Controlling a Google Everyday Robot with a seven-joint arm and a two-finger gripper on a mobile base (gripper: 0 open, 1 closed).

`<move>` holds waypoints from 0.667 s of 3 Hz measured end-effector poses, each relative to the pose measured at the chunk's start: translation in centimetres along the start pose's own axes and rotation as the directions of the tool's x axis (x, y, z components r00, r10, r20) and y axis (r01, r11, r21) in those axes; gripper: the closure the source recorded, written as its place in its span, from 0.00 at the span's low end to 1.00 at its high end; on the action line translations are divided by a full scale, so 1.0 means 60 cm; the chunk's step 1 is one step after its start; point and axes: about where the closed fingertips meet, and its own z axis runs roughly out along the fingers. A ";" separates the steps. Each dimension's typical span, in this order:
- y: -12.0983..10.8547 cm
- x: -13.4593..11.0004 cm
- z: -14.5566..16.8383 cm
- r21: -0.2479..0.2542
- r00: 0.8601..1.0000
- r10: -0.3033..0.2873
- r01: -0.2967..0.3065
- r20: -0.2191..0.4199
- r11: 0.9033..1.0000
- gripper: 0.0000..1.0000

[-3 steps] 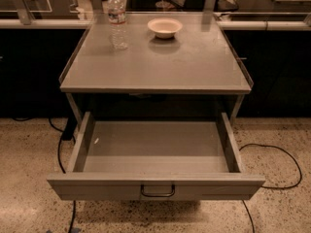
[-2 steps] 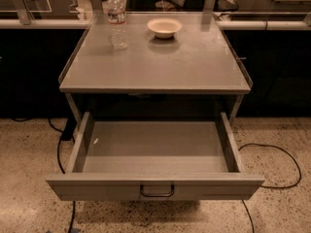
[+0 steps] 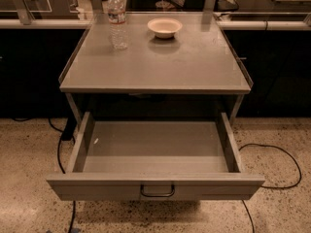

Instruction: Close top drawer

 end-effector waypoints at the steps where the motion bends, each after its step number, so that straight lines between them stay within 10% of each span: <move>1: 0.000 0.000 0.000 0.000 1.000 0.000 0.000 0.000 1.000 0.00; 2: -0.009 -0.014 -0.001 -0.015 0.998 -0.049 0.049 -0.041 0.999 0.00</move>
Offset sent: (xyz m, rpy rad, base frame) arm 0.0212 0.0113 0.0129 -0.1372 0.0800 0.0885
